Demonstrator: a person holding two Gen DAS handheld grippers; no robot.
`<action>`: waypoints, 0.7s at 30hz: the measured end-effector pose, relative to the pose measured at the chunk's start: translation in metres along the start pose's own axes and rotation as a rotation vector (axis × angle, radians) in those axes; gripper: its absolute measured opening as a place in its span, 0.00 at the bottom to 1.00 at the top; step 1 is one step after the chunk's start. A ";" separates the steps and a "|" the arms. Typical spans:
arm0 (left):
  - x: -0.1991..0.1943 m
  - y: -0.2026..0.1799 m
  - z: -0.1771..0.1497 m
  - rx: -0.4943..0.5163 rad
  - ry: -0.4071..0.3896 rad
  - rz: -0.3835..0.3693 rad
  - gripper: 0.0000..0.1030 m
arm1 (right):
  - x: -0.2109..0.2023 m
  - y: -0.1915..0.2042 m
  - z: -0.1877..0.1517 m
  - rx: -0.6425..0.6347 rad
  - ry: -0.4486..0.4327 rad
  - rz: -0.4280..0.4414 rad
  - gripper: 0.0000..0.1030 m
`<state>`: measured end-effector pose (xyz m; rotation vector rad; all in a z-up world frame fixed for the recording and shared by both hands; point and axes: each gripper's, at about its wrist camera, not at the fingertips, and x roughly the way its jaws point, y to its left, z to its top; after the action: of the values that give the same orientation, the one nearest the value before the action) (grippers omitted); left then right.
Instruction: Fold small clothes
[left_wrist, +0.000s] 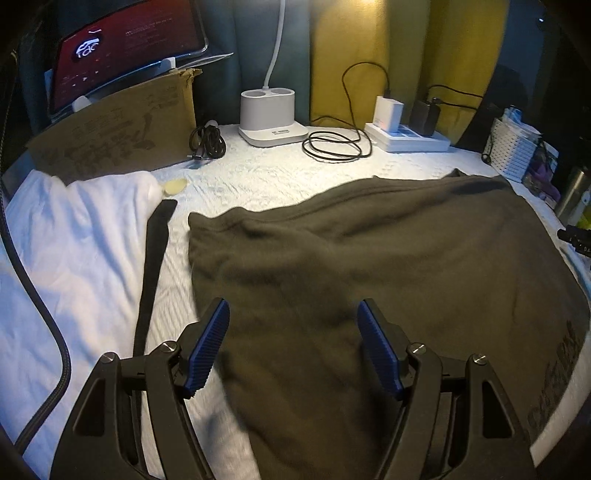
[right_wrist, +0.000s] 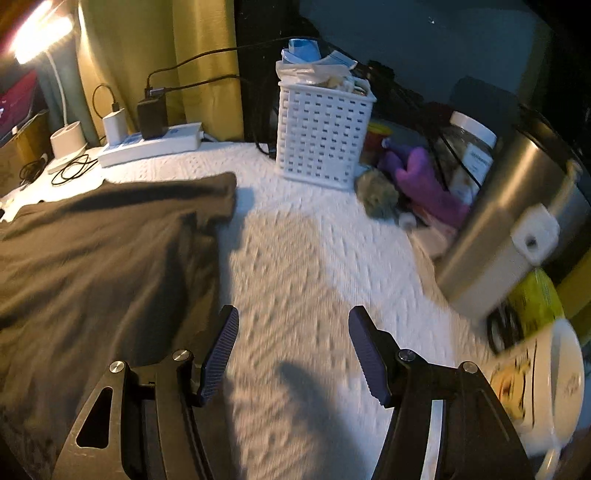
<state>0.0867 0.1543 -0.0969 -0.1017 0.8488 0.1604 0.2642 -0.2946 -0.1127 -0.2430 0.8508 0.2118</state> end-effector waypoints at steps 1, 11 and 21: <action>-0.004 -0.001 -0.004 0.000 -0.003 -0.002 0.70 | -0.004 0.000 -0.006 0.006 -0.002 0.003 0.62; -0.038 -0.005 -0.049 0.025 0.008 -0.023 0.70 | -0.038 0.004 -0.053 0.051 -0.003 0.024 0.62; -0.062 0.008 -0.087 -0.043 0.001 -0.052 0.70 | -0.067 0.003 -0.086 0.117 -0.024 0.015 0.62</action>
<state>-0.0193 0.1423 -0.1074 -0.1641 0.8434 0.1304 0.1590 -0.3225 -0.1170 -0.1244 0.8385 0.1785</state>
